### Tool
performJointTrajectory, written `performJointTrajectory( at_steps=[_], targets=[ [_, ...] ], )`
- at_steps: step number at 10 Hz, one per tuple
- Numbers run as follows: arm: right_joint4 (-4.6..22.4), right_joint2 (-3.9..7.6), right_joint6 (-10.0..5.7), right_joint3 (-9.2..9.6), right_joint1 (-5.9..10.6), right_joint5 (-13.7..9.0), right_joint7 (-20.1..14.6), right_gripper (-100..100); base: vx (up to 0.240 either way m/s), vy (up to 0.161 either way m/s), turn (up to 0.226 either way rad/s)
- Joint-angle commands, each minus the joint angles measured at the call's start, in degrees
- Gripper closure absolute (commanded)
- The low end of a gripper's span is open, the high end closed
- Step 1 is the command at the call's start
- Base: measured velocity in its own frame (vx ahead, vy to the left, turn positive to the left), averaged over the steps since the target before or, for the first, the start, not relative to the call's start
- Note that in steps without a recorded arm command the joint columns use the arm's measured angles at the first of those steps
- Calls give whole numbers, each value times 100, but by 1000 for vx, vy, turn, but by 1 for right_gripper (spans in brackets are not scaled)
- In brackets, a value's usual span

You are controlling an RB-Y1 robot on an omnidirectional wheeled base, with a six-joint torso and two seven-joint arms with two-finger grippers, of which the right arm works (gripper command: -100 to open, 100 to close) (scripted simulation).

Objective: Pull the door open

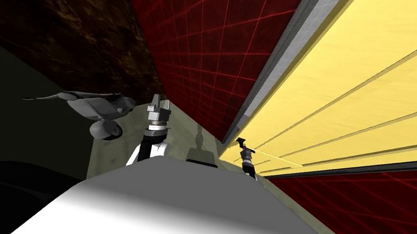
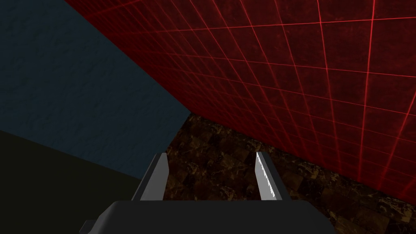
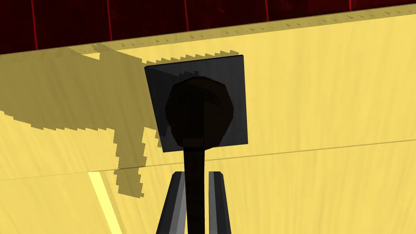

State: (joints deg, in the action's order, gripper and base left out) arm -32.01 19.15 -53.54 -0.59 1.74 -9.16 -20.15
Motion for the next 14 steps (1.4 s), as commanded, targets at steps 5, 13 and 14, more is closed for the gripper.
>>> performJointTrajectory(
  at_steps=[5, 13, 14],
  targets=[
    [28, 325, -476, 322, -291, 185, -464, 100, -184, -42, 129],
    [214, 619, -1096, 579, -605, 296, -829, 100, -185, -51, 113],
    [214, 619, -1096, 579, -605, 296, -829, 100, -121, -35, 74]
  ],
)
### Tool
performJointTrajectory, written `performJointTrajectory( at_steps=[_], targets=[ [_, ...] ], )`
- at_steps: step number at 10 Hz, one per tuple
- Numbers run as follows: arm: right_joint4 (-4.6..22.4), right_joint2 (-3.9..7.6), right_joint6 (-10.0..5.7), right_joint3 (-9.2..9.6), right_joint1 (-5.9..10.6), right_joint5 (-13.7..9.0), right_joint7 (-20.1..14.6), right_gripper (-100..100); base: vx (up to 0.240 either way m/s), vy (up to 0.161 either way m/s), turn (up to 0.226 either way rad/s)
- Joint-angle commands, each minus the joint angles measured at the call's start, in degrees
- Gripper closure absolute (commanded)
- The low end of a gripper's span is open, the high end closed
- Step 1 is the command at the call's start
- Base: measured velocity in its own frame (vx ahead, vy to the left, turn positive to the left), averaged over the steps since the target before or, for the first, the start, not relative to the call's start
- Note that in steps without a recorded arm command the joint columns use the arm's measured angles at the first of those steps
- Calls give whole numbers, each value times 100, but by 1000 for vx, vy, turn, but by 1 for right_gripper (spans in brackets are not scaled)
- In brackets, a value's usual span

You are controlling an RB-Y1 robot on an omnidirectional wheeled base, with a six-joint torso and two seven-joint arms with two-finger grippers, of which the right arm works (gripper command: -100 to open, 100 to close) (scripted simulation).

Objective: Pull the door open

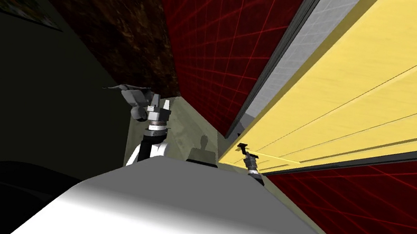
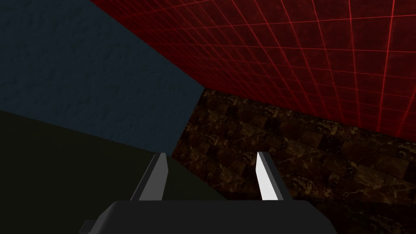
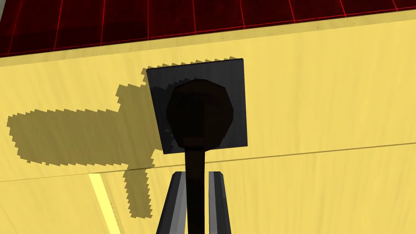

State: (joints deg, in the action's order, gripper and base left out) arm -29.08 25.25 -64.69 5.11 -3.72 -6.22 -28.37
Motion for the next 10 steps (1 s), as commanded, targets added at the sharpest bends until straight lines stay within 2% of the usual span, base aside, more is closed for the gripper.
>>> performJointTrajectory(
  at_steps=[1, 5, 6, 7, 10],
  targets=[
    [-42, 80, -163, 65, -160, 19, -85, 100, -168, -72, 163],
    [29, 209, -501, 170, -350, 51, -230, 100, -180, -67, 143],
    [-49, 193, -401, 154, -343, 46, -204, 100, -88, -28, 23],
    [25, 208, -527, 184, -396, 53, -229, 100, -169, -45, 178],
    [126, 241, -704, 211, -447, 53, -262, 100, -190, -68, 175]
  ],
)
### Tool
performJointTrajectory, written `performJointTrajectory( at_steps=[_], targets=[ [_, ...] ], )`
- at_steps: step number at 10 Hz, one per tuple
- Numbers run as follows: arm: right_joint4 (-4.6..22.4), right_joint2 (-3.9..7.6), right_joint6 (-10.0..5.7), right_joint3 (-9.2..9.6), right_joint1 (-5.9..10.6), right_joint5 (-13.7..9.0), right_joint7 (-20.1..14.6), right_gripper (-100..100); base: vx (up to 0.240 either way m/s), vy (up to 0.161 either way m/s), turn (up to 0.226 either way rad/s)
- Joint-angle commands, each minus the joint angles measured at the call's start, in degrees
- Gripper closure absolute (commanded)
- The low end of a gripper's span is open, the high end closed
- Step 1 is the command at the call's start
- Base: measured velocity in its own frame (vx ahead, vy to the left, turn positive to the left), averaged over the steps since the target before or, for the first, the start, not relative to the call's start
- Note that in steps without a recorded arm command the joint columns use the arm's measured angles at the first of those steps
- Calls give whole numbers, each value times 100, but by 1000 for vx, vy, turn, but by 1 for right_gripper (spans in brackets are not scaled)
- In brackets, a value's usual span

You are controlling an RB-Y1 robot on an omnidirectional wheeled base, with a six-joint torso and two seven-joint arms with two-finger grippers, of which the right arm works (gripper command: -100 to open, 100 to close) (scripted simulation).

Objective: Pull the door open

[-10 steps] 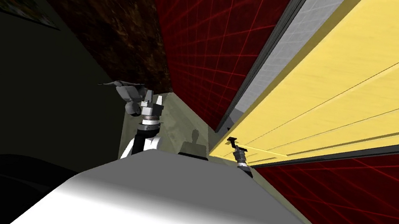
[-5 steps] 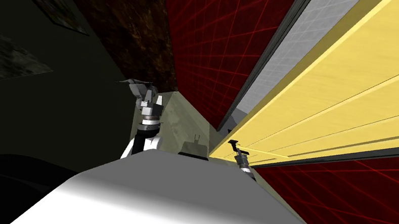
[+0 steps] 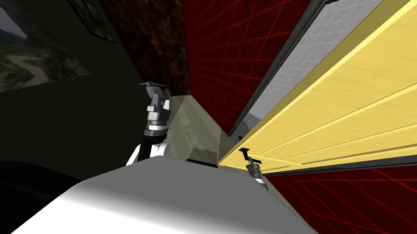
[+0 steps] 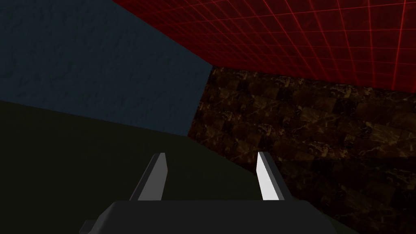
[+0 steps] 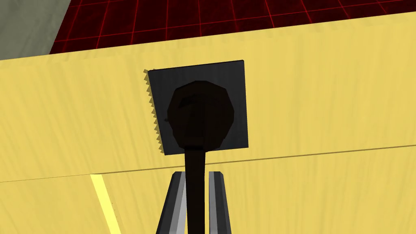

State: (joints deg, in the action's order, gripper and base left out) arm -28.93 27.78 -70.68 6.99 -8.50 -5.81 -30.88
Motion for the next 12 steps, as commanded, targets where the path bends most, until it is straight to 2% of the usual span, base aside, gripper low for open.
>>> performJointTrajectory(
  at_steps=[1, 6, 7, 8, 12],
  targets=[
    [156, 2, -184, 35, 8, 11, -26, 100, -197, -89, 208],
    [346, 65, -516, 86, -89, 10, -89, 100, -203, -74, 159],
    [257, 55, -418, 84, -98, 14, -73, 100, -85, -30, 27],
    [283, -2, -320, 65, 0, 27, -30, 100, -137, -35, 131],
    [308, -115, -80, 0, 240, 41, 68, 100, -197, -56, 121]
  ],
)
